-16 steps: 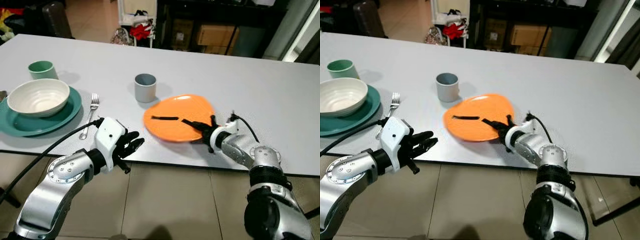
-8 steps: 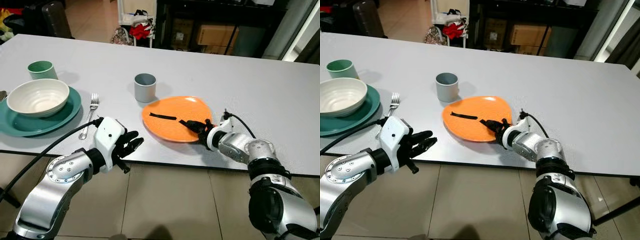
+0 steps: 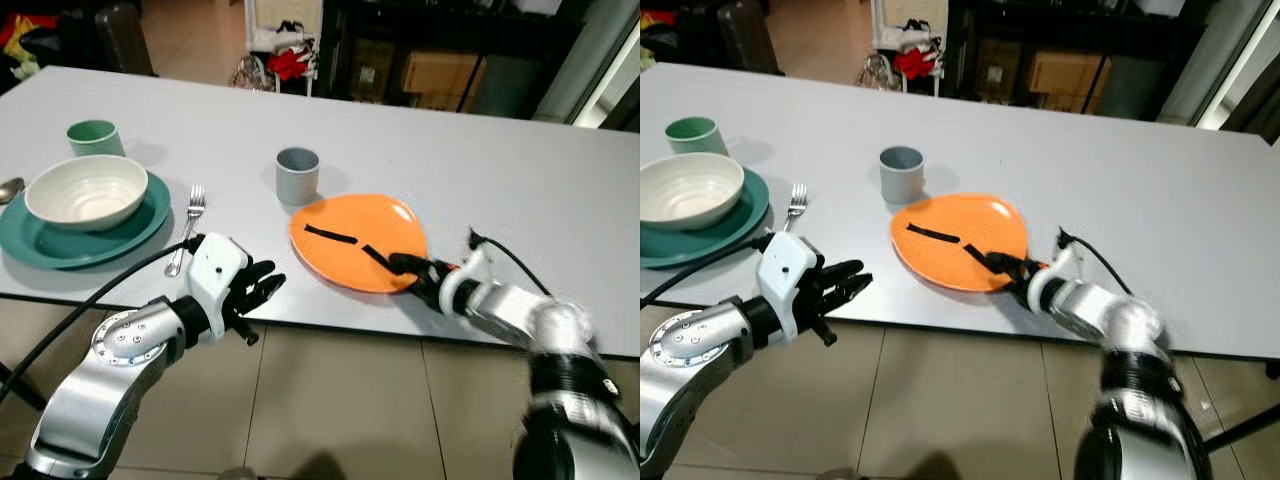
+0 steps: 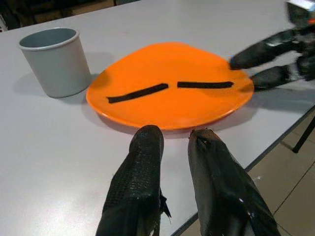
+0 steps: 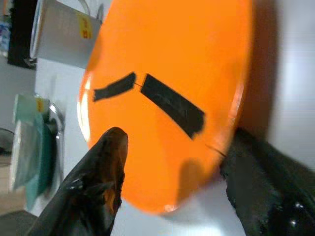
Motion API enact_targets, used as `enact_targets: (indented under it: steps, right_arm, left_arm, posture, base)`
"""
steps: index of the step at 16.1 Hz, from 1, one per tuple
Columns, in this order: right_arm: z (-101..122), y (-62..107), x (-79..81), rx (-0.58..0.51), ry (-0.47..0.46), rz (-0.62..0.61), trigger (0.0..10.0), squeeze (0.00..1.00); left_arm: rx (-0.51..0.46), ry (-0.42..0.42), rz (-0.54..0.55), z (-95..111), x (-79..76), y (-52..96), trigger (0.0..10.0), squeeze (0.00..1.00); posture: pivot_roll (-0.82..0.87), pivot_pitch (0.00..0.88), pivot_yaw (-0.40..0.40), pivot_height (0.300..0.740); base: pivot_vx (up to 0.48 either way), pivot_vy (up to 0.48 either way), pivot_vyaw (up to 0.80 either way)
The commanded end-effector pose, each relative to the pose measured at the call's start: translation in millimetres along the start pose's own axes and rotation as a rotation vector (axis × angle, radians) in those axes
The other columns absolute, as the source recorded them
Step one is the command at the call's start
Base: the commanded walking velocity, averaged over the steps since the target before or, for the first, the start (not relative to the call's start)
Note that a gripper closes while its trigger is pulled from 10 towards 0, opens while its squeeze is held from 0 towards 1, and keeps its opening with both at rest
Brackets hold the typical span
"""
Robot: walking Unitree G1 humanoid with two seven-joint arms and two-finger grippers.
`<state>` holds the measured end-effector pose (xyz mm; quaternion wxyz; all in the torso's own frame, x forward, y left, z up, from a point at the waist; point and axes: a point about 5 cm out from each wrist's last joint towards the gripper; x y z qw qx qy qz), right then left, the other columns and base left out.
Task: Setting the table
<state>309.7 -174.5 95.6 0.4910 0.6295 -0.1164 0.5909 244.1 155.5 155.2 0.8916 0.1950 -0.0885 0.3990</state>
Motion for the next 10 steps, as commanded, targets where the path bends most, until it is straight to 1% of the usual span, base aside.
enact_targets:
  steps: [1,2,3,4,5,6,7,8,9,10]
  right_arm:
    - [7,10.7,6.7,-0.038,0.021,0.014,10.0,1.0]
    - [8,20.2,7.2,-0.057,0.028,0.025,10.0,1.0]
    - [7,28.4,7.2,-0.066,0.062,0.022,10.0,1.0]
    - [3,40.7,8.2,-0.068,0.128,0.022,10.0,1.0]
    - [0,54.0,9.9,-0.091,0.222,0.005,10.0,1.0]
    - [-2,62.1,11.6,-0.116,0.295,-0.01,10.0,1.0]
    - [-1,69.2,16.7,-0.171,0.366,-0.003,10.0,1.0]
    - [-1,80.8,26.7,-0.296,0.497,0.001,10.0,1.0]
    - [-5,91.3,34.7,-0.439,0.702,-0.054,10.0,1.0]
    - [-5,92.1,33.7,-0.482,0.745,-0.089,10.0,1.0]
  left_arm:
    - [-0.013,0.002,0.006,1,-0.5,-1.5,10.0,0.0]
    - [-0.015,0.005,0.009,0,-1.2,-2.9,10.0,0.0]
    - [-0.015,0.006,0.012,0,-2.1,-4.0,10.0,0.0]
    - [-0.023,0.009,0.029,0,-2.4,-4.4,10.0,0.0]
    - [-0.04,0.019,0.062,3,-0.6,-3.8,10.0,0.0]
    - [-0.057,0.03,0.091,5,1.4,-3.0,10.0,0.0]
    - [-0.064,0.036,0.127,7,3.6,-2.4,10.0,0.0]
    - [-0.07,0.037,0.199,9,7.6,-2.2,10.0,0.0]
    - [-0.088,0.035,0.312,14,13.1,-3.3,10.0,0.0]
    - [-0.095,0.043,0.328,15,13.2,-3.7,10.0,0.0]
  posture:
    - [0.08,0.0,-0.066,0.74]
    - [0.07,0.0,-0.063,0.74]
    - [0.07,0.0,-0.061,0.74]
    - [0.06,0.0,-0.058,0.74]
    - [0.06,0.0,-0.057,0.74]
    - [0.06,0.0,-0.056,0.74]
    - [0.06,0.0,-0.053,0.74]
    - [0.06,0.0,-0.049,0.74]
    - [0.04,0.0,-0.032,0.74]
    - [0.03,0.0,-0.018,0.74]
  base:
    - [0.0,0.0,0.0]
    - [0.0,0.0,0.0]
    - [0.0,0.0,0.0]
    - [0.0,0.0,0.0]
    - [0.0,0.0,0.0]
    - [0.0,0.0,0.0]
    - [0.0,0.0,0.0]
    - [0.0,0.0,0.0]
    - [0.0,0.0,0.0]
    - [0.0,0.0,0.65]
Point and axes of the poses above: a point about 5 cm out from each wrist's last joint towards the gripper, its own y axis pointing back from the gripper into the wrist, its own z axis along the axis of the wrist's last joint, x = y × z, and after that the axes turned 11 degrees about -y, right-handed
